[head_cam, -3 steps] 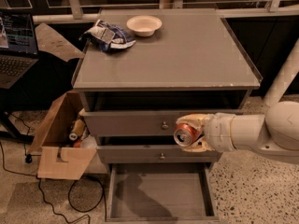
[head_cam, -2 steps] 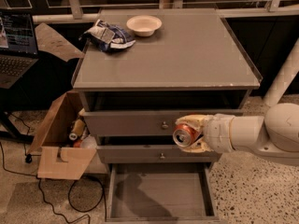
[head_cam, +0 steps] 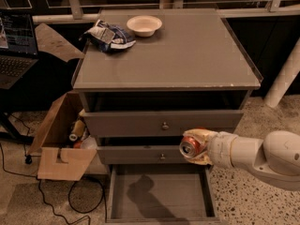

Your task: Place coke can into bottom drawer

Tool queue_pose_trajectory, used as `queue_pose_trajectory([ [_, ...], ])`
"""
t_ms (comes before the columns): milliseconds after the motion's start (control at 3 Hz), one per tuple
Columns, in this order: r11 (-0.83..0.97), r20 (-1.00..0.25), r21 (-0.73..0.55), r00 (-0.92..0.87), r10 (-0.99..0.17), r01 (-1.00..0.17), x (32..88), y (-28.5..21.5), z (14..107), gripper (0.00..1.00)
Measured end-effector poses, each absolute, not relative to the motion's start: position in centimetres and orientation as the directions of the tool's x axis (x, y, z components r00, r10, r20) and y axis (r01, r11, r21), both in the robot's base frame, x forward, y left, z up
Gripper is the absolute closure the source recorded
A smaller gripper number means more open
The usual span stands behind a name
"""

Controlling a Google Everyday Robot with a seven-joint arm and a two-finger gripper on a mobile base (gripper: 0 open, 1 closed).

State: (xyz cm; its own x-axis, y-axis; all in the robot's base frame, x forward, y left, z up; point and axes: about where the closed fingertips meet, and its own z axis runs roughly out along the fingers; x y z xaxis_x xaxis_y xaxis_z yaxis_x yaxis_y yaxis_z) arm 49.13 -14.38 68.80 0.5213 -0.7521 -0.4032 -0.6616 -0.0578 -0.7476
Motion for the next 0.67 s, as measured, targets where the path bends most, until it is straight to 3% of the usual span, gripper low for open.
queue_pose_trajectory([
  [667, -0.026, -0.398, -0.694, 0.414, -0.818, -0.719, 49.0, -17.6, 58.4, 1.0],
])
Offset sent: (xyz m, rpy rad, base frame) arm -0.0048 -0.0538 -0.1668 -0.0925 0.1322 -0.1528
